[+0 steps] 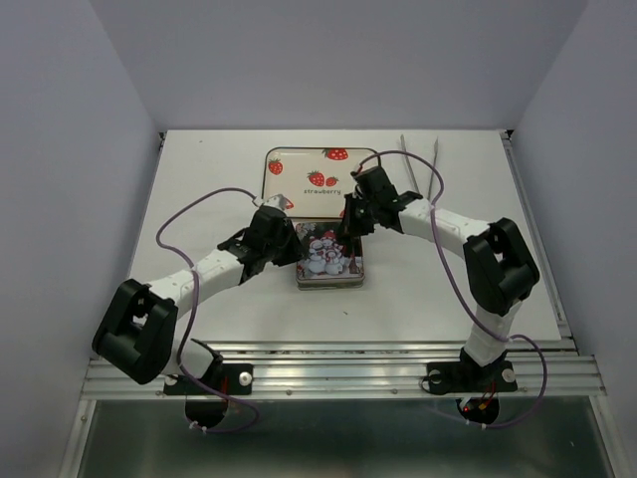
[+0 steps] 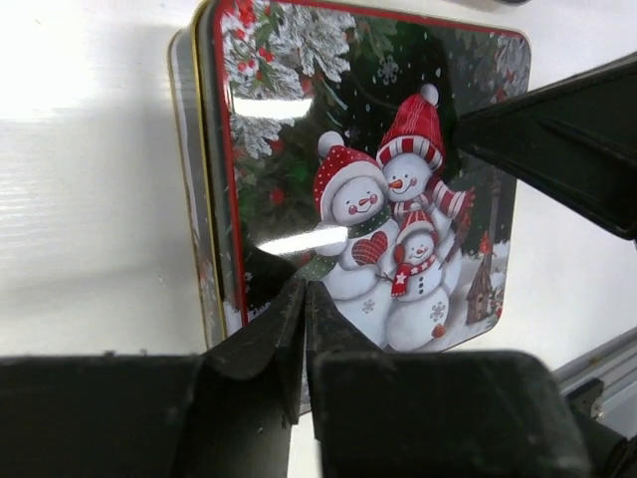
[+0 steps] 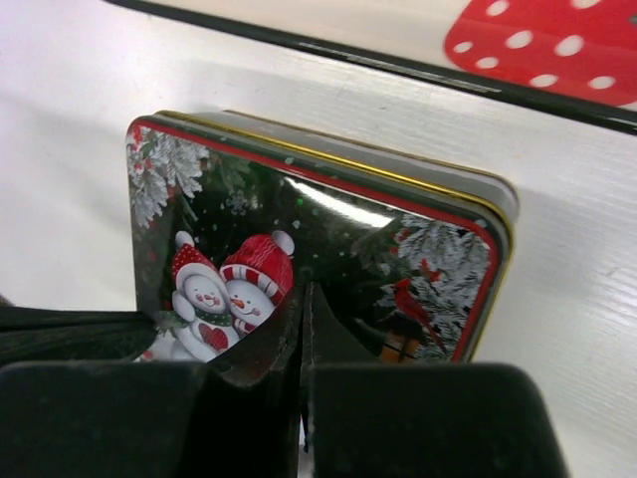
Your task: Pack the cookies
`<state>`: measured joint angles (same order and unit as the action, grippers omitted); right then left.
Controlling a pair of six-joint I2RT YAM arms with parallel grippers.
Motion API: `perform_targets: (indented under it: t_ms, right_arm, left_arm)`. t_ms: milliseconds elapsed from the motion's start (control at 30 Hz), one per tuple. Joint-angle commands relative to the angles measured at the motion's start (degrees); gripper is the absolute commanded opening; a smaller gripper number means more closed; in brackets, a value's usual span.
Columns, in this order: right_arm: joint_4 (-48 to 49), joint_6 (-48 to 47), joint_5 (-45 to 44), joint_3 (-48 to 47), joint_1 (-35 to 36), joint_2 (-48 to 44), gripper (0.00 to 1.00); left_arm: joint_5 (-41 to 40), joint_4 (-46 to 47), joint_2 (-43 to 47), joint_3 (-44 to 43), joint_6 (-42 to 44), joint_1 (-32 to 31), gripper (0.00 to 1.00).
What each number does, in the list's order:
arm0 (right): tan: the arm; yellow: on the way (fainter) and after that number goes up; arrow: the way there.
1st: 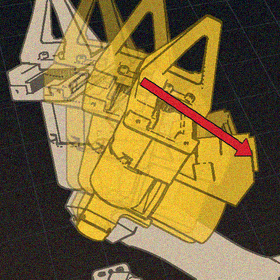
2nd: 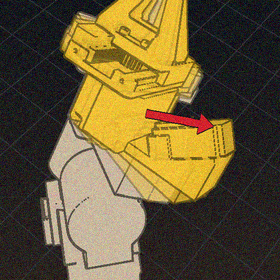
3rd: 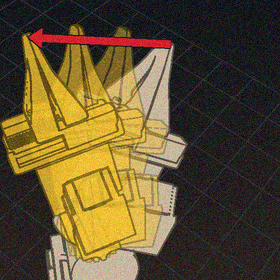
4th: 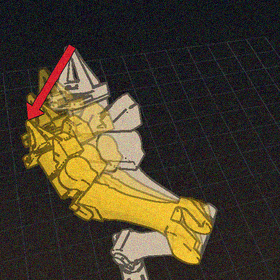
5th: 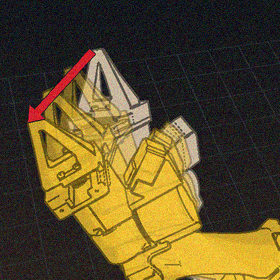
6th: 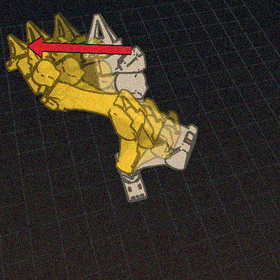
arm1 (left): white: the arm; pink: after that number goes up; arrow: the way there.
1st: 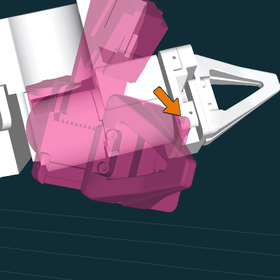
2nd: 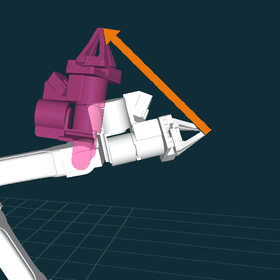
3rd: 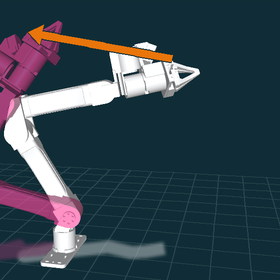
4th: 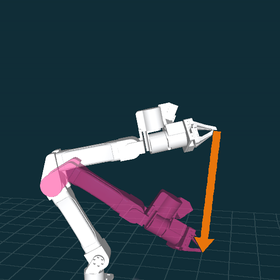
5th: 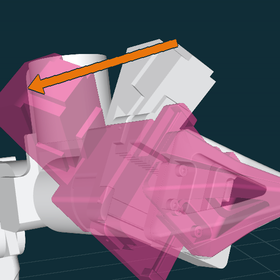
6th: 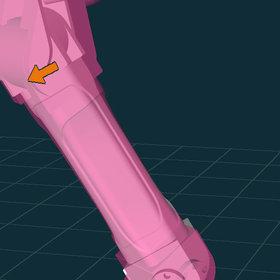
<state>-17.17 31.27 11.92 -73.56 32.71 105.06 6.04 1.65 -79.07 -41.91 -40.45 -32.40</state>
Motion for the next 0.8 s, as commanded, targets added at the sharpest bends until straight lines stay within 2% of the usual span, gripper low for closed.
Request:
perform_targets:
  t_ms: [0,67,100,133,167,233,300,367,400,533,667,767]
  right_arm:
    - [-1.56,-2.17,-4.10,-3.69,0.43,-3.89,0.04]
    - [-1.38,-2.96,-7.86,-4.75,0.43,-7.03,0.15]
    - [-0.77,-3.31,-9.10,-5.01,0.43,-8.36,0.27]
    - [-0.41,-3.58,-12.24,-5.36,0.43,-9.77,0.50]
    - [-0.50,-3.58,-15.49,-5.71,0.43,-12.13,0.70]
    - [-0.93,-3.14,-22.25,-5.20,-0.27,-14.69,1.00]
    - [-1.37,-1.48,-26.76,-3.62,-1.24,-19.07,1.00]
    - [-2.69,-0.77,-36.50,-0.64,-1.24,-21.98,1.00]
    - [-3.83,-1.55,-41.67,0.42,-1.24,-24.78,1.00]
    - [-9.09,0.89,-51.27,5.35,-1.24,-29.98,1.00]
    - [-10.78,5.02,-56.74,11.75,-1.77,-34.20,1.00]
    - [-10.69,5.73,-58.15,13.00,-1.77,-35.44,1.00]
  left_arm:
    - [-4.98,-2.09,5.58,-3.96,2.82,0.24,0.32]
    - [-8.21,-3.13,6.99,-7.47,5.19,0.24,0.43]
    - [-9.37,-4.19,8.04,-8.79,5.81,0.32,0.70]
    - [-11.04,-4.98,8.66,-11.59,6.34,0.24,0.83]
    - [-14.36,-6.47,9.19,-13.01,7.13,0.41,0.97]
    - [-17.45,-8.23,10.33,-17.47,8.36,1.11,0.99]
    - [-23.07,-12.62,10.42,-20.65,8.20,2.08,0.99]
    - [-26.68,-15.09,10.42,-23.56,7.40,4.87,0.99]
    - [-26.78,-16.75,10.69,-24.26,6.70,6.11,0.99]
    - [-28.09,-19.31,13.06,-23.23,5.73,12.09,0.99]
    - [-29.86,-18.97,17.27,-19.98,5.11,13.94,0.99]
    - [-30.65,-18.44,18.68,-18.56,5.64,14.21,0.99]
